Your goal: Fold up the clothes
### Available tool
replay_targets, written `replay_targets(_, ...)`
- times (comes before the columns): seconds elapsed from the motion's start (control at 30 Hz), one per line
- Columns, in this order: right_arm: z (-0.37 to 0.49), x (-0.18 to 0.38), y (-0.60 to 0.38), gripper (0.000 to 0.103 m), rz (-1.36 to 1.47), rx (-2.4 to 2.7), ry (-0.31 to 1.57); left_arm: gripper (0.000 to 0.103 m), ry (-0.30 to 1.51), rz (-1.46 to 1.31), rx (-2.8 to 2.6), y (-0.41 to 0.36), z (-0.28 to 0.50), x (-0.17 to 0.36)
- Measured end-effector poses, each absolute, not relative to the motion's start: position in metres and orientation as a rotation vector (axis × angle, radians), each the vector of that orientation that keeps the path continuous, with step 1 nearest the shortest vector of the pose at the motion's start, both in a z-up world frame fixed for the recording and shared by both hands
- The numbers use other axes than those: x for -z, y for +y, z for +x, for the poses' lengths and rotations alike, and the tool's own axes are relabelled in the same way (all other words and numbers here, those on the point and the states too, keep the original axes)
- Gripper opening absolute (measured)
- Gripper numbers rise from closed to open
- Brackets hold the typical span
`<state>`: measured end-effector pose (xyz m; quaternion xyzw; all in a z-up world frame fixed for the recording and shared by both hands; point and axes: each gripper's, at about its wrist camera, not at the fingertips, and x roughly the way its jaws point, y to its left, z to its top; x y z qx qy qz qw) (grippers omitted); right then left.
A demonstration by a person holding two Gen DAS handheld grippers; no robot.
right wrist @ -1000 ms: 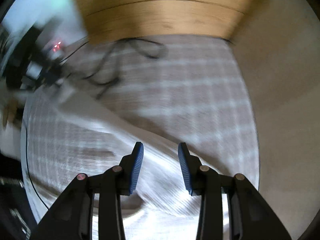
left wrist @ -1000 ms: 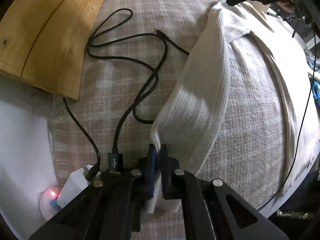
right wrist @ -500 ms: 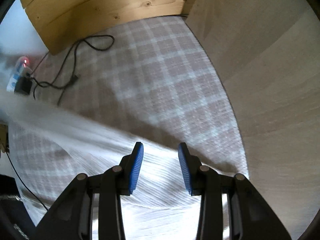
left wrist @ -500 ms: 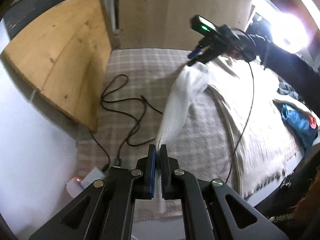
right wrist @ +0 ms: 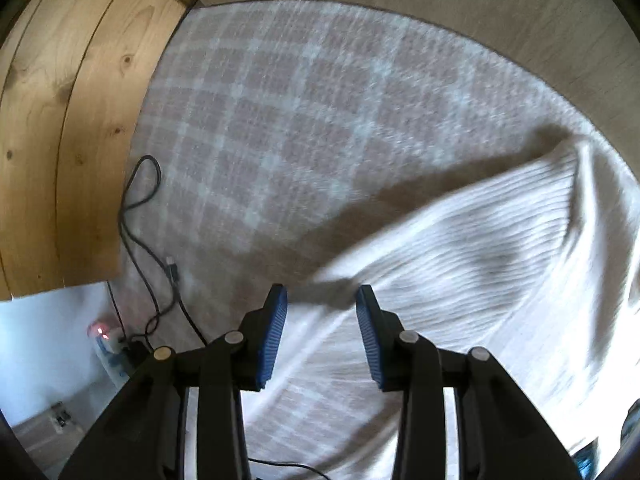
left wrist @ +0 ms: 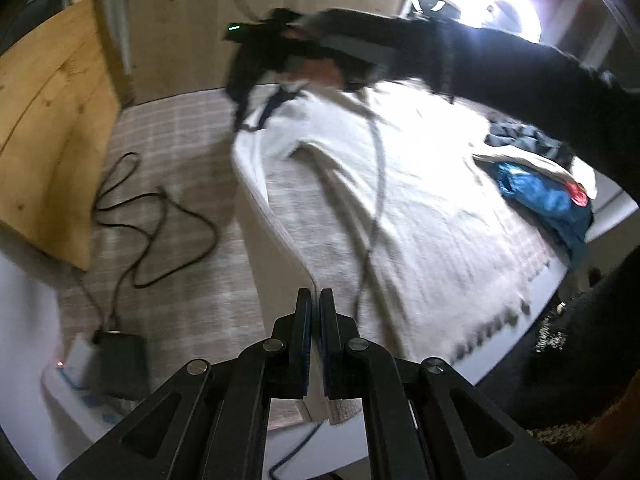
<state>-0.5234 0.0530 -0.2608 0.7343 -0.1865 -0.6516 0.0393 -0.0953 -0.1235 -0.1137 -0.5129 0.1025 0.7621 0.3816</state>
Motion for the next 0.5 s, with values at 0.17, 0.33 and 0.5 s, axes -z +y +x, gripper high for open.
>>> replay_targets(0.17,-0.524,0.263,0.050,0.019,2.305,2.089,-0.448,0.003,0.284,-1.282,-1.924,-0.115,-0.083,0.111)
replay_targets(0.33,-0.499,0.230,0.074,0.005,2.199,2.151,-0.400,0.003,0.271,-1.247,-1.947,-0.112,-0.075,0.098)
replay_targets(0.5,-0.456,0.197,0.125,0.004,2.107,2.235,-0.462,0.003,0.346,-1.218,-1.912,-0.070,-0.046,0.098)
